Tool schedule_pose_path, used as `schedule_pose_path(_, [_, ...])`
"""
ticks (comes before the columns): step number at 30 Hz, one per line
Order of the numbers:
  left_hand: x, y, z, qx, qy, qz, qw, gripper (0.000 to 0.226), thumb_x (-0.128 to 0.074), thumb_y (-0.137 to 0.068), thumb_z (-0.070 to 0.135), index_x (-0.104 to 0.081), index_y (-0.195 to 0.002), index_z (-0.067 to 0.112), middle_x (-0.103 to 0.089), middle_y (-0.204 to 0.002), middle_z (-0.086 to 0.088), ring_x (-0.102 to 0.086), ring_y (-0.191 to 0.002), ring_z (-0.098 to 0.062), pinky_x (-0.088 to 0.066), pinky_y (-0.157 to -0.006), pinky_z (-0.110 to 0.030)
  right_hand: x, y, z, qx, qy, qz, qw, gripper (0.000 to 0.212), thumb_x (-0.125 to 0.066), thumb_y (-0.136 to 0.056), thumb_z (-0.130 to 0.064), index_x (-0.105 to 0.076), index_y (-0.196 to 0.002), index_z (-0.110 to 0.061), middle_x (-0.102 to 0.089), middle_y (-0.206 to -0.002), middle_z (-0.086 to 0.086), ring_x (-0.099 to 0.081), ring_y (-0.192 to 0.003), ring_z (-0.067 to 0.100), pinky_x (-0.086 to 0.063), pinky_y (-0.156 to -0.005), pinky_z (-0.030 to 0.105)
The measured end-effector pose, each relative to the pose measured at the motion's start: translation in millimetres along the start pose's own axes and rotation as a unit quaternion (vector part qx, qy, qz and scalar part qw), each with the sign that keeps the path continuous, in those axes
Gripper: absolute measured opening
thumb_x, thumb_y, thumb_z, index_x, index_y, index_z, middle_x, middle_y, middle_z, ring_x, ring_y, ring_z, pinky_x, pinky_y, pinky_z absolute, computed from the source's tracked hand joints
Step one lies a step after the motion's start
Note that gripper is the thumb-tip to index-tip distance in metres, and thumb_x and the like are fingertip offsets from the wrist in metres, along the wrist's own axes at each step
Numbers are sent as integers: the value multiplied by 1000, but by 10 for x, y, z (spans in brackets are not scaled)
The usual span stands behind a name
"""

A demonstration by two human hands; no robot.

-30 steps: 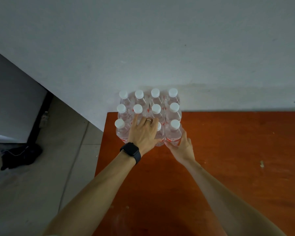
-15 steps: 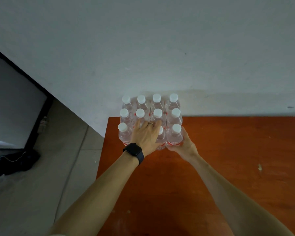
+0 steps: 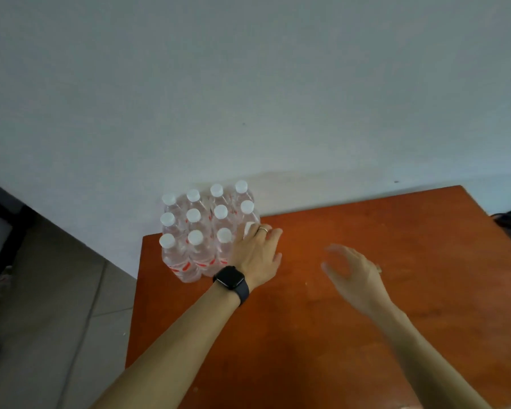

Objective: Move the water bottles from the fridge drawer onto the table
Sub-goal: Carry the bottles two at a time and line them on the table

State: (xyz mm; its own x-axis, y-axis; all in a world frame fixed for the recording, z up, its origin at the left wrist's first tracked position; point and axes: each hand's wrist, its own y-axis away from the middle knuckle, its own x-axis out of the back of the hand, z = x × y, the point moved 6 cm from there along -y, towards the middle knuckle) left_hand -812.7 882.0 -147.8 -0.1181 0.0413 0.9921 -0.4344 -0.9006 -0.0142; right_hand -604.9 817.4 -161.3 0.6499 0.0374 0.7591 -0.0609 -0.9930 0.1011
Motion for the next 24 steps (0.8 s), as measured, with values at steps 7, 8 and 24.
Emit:
schedule_pose_path(7, [-65,-244,1643,-137,19,-59,989,49,-45,-100,43,-46,-146,26,-46,-152,-1,-24,-148,-21,-8,-121,-51,1221,1067,693,-58,133,116,983,44,-48,-99,-49,-58,-139,-32,-50,-150,-7,-29,-148,20,-32,-117,43])
schedule_pose_path(8, [-52,-245,1952,-156,27,-61,986,50,-44,-100,44,-45,-147,27,-46,-152,-1,-24,-148,-22,-8,-121,-50,1416,1275,818,-74,150,134,977,46,-46,-99,-51,-56,-140,-34,-48,-151,-8,-28,-148,20,-32,-118,43])
schedule_pose_path(24, [481,1674,7326,-520,56,-7,852,52,-48,-98,49,-46,-146,30,-53,-145,1,-42,-137,-21,-31,-113,-42,3562,6018,2652,-379,168,339,844,50,-45,-101,-52,-47,-147,-33,-46,-153,-7,-30,-146,19,-28,-119,39])
